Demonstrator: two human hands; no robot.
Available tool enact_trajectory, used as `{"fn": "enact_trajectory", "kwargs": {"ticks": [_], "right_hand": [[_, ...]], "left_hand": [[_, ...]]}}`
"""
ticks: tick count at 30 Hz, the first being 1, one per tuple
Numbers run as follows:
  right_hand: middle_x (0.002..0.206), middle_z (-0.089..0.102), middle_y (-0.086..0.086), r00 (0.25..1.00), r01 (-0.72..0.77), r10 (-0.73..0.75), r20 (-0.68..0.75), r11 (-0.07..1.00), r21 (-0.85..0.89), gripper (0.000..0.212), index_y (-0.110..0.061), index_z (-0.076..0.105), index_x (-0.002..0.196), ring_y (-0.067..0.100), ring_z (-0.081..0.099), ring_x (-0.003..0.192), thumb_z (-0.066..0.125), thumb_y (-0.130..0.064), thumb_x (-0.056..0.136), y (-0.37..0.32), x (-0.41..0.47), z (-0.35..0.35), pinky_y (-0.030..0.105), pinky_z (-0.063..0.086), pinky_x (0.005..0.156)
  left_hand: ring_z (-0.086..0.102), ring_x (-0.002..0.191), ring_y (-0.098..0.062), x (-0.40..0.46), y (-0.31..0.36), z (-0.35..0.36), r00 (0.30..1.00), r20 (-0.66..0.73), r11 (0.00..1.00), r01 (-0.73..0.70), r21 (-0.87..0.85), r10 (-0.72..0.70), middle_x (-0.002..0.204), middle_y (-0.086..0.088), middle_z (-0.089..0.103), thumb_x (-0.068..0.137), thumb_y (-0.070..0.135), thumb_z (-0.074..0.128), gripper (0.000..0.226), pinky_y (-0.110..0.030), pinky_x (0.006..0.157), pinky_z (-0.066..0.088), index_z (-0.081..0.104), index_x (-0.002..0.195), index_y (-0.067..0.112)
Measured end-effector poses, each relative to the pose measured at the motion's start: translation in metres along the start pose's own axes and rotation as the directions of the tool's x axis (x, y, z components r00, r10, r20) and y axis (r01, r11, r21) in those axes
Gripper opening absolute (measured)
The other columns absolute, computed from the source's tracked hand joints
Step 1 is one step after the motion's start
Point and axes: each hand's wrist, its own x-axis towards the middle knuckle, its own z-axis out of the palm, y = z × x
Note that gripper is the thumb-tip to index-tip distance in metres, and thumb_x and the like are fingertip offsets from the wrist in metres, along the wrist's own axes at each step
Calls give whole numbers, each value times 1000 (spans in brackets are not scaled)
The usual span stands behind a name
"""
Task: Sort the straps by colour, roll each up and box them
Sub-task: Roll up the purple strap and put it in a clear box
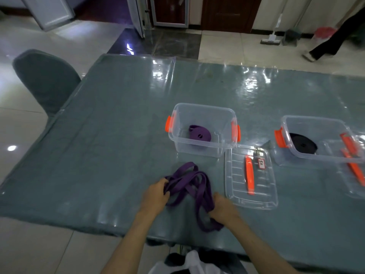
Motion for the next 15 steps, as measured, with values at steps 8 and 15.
{"fn": "enact_trajectory", "kwargs": {"ticks": [8, 15], "right_hand": [[102, 76, -1, 960, 103, 57, -274, 837, 538, 25, -15, 71, 112, 19, 73, 86, 81, -22, 90, 36, -7, -28, 42, 64, 76], [82, 72, 10, 964, 140, 59, -260, 718, 681, 18, -6, 69, 85, 26, 73, 74, 84, -15, 88, 31, -11, -23, 48, 66, 70]], "left_hand": [[62, 111, -28, -7, 40, 3, 978, -144, 987, -159, -36, 153, 122, -6, 65, 97, 14, 69, 32, -42, 92, 53, 65, 128, 15], [68, 107, -26, -23, 96, 66, 884, 457, 862, 305, -404, -99, 116, -2, 66, 95, 23, 73, 36, -37, 78, 57, 53, 124, 16]]}}
